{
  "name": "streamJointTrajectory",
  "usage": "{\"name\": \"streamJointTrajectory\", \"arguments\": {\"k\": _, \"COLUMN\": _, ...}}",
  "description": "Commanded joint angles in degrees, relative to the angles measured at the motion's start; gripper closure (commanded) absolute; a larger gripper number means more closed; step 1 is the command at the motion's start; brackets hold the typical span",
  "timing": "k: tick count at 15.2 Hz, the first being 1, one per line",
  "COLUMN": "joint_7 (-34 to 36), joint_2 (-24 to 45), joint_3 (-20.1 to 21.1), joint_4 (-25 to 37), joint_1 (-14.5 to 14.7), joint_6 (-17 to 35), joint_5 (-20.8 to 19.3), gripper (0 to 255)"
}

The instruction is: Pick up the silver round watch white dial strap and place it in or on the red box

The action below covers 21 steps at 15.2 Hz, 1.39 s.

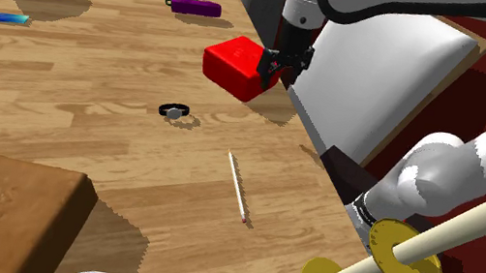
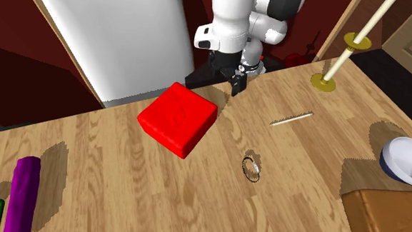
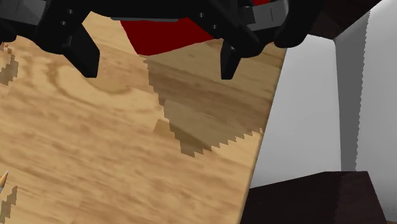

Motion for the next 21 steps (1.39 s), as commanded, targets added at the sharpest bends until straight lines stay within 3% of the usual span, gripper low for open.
{"name": "streamJointTrajectory", "arguments": {"k": 1, "joint_7": 2.0, "joint_2": 3.3, "joint_3": 1.3, "joint_4": 2.2, "joint_1": 0.6, "joint_6": 1.4, "joint_5": 1.3, "gripper": 0}}
{"name": "streamJointTrajectory", "arguments": {"k": 10, "joint_7": 10.2, "joint_2": 19.5, "joint_3": 6.0, "joint_4": 14.7, "joint_1": 2.9, "joint_6": 6.8, "joint_5": 4.4, "gripper": 0}}
{"name": "streamJointTrajectory", "arguments": {"k": 21, "joint_7": 19.9, "joint_2": 40.7, "joint_3": 9.2, "joint_4": 36.9, "joint_1": 7.3, "joint_6": 8.8, "joint_5": 3.2, "gripper": 0}}
